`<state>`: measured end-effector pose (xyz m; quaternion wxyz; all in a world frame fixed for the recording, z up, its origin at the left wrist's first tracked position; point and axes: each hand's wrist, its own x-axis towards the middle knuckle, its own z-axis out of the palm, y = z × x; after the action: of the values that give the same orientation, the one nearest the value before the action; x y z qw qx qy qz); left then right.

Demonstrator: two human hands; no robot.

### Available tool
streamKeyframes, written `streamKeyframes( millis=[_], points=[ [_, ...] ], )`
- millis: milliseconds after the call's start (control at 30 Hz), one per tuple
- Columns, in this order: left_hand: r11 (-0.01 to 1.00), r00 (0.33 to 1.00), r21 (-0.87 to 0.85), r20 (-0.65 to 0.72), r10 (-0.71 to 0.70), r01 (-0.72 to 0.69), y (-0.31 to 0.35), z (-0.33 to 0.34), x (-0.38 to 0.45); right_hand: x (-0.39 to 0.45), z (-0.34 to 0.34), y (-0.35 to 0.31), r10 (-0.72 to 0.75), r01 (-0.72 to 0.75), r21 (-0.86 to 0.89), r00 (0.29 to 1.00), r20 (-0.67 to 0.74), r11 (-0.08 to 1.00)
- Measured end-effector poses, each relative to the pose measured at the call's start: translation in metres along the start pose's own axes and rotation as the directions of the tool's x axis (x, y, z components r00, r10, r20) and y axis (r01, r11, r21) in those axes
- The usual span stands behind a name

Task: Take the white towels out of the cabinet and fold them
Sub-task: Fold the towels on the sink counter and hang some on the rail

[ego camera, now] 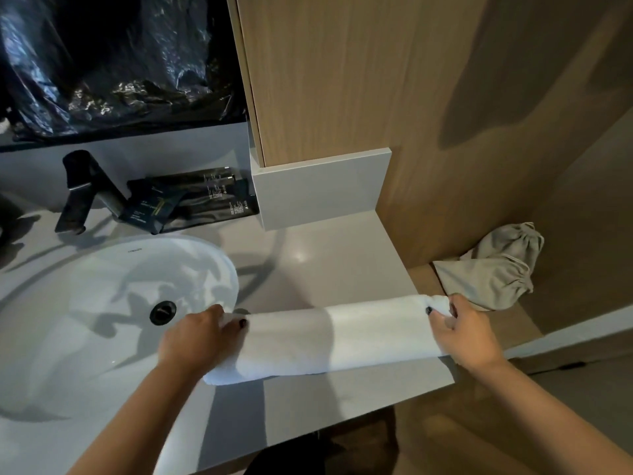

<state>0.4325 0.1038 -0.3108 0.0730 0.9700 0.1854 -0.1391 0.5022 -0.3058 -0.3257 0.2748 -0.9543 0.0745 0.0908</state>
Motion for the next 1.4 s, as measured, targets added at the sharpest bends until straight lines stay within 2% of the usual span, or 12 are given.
streamKeyframes(
  millis=[67,167,233,300,400,467,533,667,833,1000,1233,1400],
  points=[
    [0.991,0.974,0.121,-0.209,0.083,-0.059,0.015,-0.003,-0.008,-0.004,0.003,-0.013,-0.086,0.077,-0.085,0.991,-0.104,0.993],
    [0.927,0.880,0.031,-0.303,0.365,-0.374,0.061,0.016,-0.030,-0.015,0.019,-0.045,-0.311,0.226,-0.374,0.933,-0.182,0.899],
    [0.890,0.858,-0.004,-0.268,0.439,-0.456,0.086,0.032,-0.042,-0.028,0.034,-0.071,-0.454,0.357,-0.456,0.883,-0.121,0.815],
    [0.906,0.886,0.005,-0.210,0.414,-0.423,0.094,0.041,-0.043,-0.045,0.056,-0.089,-0.552,0.487,-0.497,0.834,0.018,0.719],
    [0.912,0.888,0.038,-0.213,0.407,-0.409,0.090,0.049,-0.038,-0.064,0.086,-0.102,-0.619,0.637,-0.494,0.752,0.229,0.591],
    [0.908,0.888,0.041,-0.193,0.417,-0.418,0.089,0.050,-0.036,-0.064,0.094,-0.101,-0.652,0.690,-0.460,0.708,0.271,0.559],
    [0.910,0.896,0.030,-0.166,0.413,-0.414,0.088,0.049,-0.036,-0.056,0.089,-0.093,-0.650,0.690,-0.453,0.710,0.271,0.564],
    [0.923,0.911,0.020,-0.155,0.382,-0.383,0.074,0.044,-0.040,-0.038,0.072,-0.069,-0.557,0.619,-0.420,0.784,0.275,0.664],
    [0.949,0.939,-0.004,-0.147,0.311,-0.315,0.051,0.044,-0.045,-0.020,0.056,-0.055,-0.431,0.504,-0.508,0.863,0.264,0.699],
    [0.944,0.933,-0.006,-0.149,0.326,-0.331,0.040,0.042,-0.048,-0.010,0.044,-0.038,-0.360,0.418,-0.569,0.907,0.219,0.708],
    [0.843,0.834,-0.038,-0.175,0.523,-0.537,0.004,0.035,-0.038,-0.002,0.039,-0.024,-0.265,0.315,-0.516,0.949,0.170,0.796],
    [0.824,0.806,-0.093,-0.293,0.514,-0.559,0.000,0.040,-0.039,-0.002,0.040,-0.023,-0.249,0.264,-0.419,0.964,0.091,0.869]
  ],
)
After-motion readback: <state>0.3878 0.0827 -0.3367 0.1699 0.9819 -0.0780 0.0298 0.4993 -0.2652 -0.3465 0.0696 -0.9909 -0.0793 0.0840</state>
